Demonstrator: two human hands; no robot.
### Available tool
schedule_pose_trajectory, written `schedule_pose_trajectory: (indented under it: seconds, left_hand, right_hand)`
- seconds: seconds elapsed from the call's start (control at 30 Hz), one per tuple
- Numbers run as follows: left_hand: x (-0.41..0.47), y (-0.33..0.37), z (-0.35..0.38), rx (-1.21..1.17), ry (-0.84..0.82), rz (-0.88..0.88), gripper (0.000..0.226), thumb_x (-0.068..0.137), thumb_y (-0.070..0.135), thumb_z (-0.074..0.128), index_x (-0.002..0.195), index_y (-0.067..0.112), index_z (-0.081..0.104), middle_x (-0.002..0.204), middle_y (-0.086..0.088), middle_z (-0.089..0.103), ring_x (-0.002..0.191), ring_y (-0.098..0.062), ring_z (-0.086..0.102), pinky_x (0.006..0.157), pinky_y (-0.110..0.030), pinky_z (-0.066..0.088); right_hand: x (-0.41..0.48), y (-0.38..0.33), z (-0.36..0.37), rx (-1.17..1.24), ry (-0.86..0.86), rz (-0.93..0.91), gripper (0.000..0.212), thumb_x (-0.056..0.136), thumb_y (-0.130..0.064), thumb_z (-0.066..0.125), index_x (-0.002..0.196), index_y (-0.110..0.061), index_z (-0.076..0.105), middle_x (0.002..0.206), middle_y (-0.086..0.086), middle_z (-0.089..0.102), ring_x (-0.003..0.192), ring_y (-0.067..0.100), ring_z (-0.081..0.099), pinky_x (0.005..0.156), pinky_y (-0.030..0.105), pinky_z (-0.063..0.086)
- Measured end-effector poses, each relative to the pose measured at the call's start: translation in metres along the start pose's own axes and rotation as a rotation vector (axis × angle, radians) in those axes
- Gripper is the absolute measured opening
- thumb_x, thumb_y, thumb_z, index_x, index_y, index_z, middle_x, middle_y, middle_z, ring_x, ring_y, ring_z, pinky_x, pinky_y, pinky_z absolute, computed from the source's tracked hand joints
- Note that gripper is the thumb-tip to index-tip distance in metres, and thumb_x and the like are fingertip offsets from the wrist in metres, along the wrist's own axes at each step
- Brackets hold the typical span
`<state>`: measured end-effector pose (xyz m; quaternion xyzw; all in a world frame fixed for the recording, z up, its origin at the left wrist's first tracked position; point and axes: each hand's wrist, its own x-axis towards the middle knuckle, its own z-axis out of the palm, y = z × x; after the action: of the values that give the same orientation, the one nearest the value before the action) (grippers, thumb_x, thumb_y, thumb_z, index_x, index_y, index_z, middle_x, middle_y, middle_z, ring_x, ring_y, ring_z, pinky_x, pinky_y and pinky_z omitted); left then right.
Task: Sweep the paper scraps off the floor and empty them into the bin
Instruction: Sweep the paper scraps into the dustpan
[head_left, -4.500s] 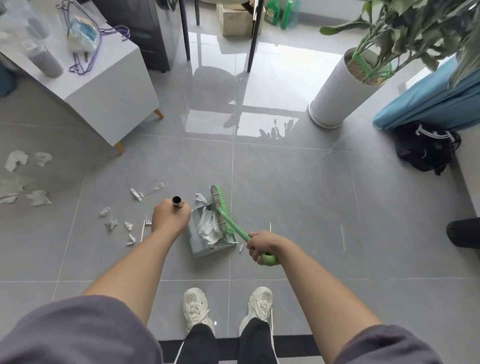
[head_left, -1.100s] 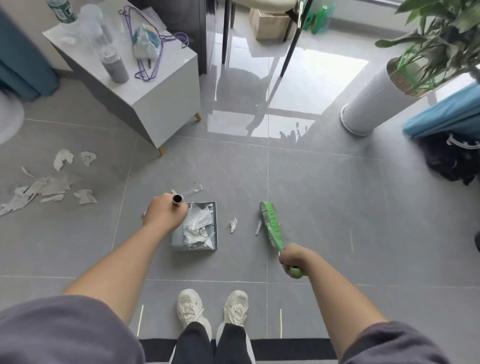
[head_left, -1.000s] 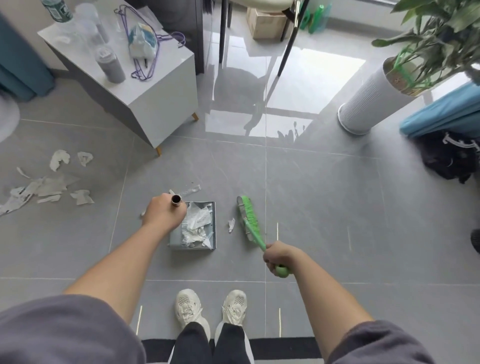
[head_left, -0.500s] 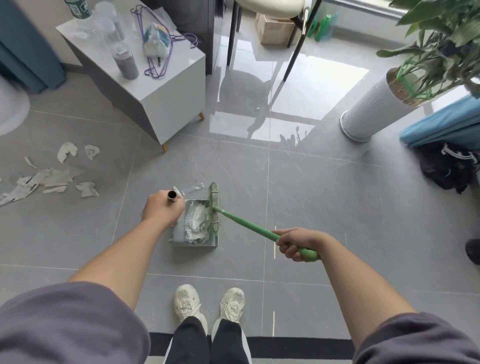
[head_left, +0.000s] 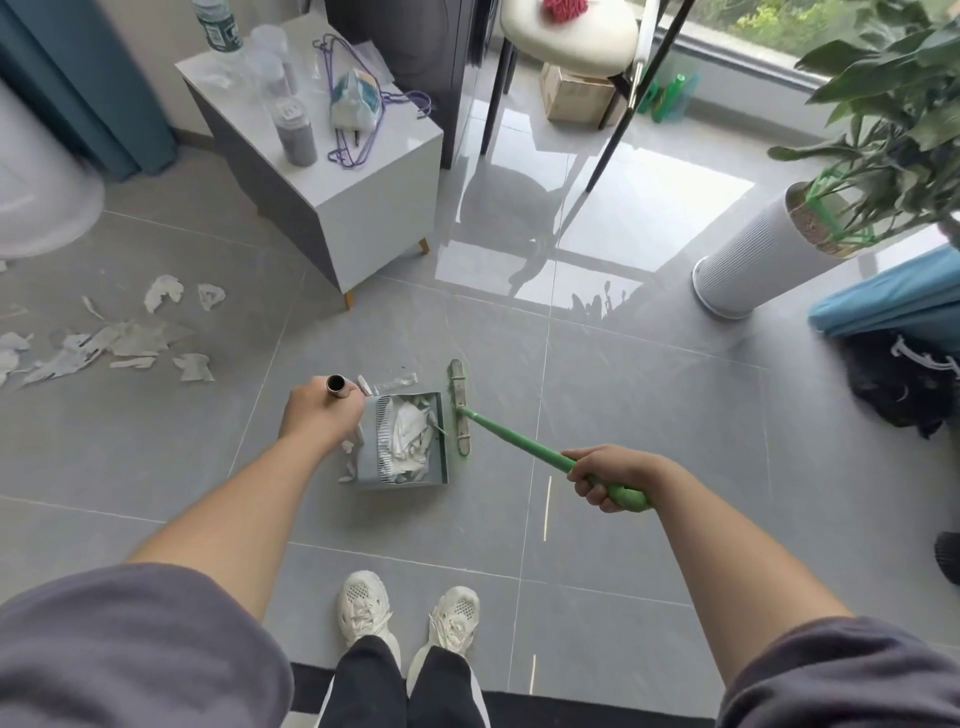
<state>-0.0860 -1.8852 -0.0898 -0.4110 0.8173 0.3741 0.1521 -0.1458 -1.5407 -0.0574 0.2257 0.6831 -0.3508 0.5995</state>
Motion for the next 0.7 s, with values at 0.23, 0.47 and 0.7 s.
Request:
schedule_pose_trajectory:
  seconds: [0.23, 0.47, 0.7]
  left_hand:
    - [-0.007, -0.013, -0.024, -0.075, 0.100, -0.061, 0.032, 0.084, 0.024, 0.043, 0.079, 0.009, 0.072, 0.081, -0.011, 0.070, 0.072, -0.029, 0.060, 0.064, -0.026, 0.044]
    - [0.004, -0.043, -0.060, -0.089, 0.152, -0.078, 0.029, 0.082, 0.024, 0.047, 0.070, 0.012, 0.071, 0.075, -0.006, 0.068, 0.079, -0.031, 0.061, 0.074, -0.031, 0.052]
    - [0.054, -0.079, -0.116, -0.005, 0.203, -0.022, 0.032, 0.084, 0.025, 0.044, 0.083, 0.006, 0.071, 0.086, -0.016, 0.067, 0.082, -0.036, 0.058, 0.068, -0.029, 0.042]
  right_hand:
    - [0.007, -0.018, 0.014, -0.116, 0.062, -0.031, 0.052, 0.095, -0.003, 0.040, 0.144, -0.021, 0.037, 0.067, 0.004, 0.042, 0.047, 0.010, 0.036, 0.038, 0.018, 0.033]
    - [0.021, -0.047, 0.062, -0.270, 0.108, -0.048, 0.047, 0.093, -0.001, 0.039, 0.139, -0.010, 0.042, 0.068, 0.006, 0.042, 0.051, 0.014, 0.037, 0.040, 0.018, 0.033]
    - [0.057, -0.081, 0.120, -0.558, 0.305, -0.059, 0.047, 0.088, -0.005, 0.035, 0.130, -0.017, 0.049, 0.083, 0.009, 0.051, 0.053, 0.019, 0.051, 0.050, 0.027, 0.046]
